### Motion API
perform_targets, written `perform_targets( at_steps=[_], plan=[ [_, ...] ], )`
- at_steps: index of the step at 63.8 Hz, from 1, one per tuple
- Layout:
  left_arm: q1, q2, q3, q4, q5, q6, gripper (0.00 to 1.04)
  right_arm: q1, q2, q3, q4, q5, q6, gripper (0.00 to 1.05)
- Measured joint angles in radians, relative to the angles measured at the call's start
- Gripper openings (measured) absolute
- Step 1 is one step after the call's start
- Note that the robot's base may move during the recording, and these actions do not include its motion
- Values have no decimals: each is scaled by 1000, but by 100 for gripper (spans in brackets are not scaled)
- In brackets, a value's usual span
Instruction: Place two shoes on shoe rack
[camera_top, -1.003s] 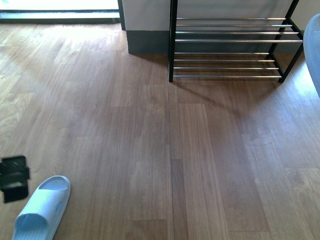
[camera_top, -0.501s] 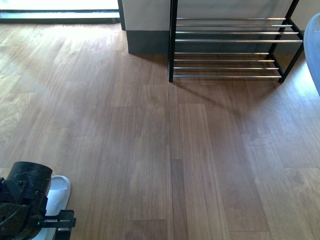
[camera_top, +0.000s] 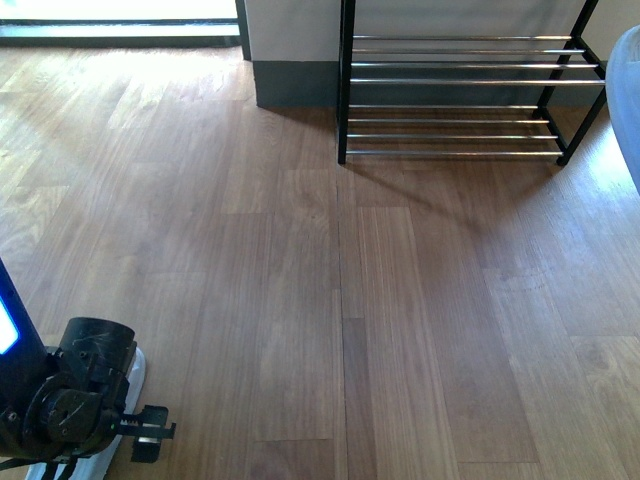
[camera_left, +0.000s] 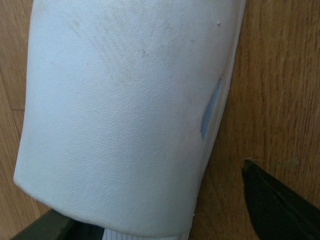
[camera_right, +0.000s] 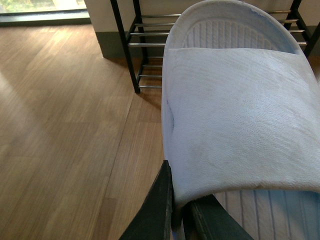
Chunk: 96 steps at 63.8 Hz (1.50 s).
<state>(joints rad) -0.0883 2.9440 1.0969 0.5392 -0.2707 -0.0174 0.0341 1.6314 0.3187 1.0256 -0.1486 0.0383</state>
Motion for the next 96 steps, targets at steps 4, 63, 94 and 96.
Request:
perform_targets(
  at_steps=[4,63,94,96],
  plan=[
    [-5,0,3,-2,2,-5,61,0,0,0,0,0,0,2],
    [53,-774,-473,92,-11,-51,2,0,0,0,0,0,0,2],
    [-16,-1980,-639,-547,-127,77,2,0,0,0,0,0,0,2],
    [-29,-2030,-636,-583,-149,80,2,0,0,0,0,0,0,2]
  ],
)
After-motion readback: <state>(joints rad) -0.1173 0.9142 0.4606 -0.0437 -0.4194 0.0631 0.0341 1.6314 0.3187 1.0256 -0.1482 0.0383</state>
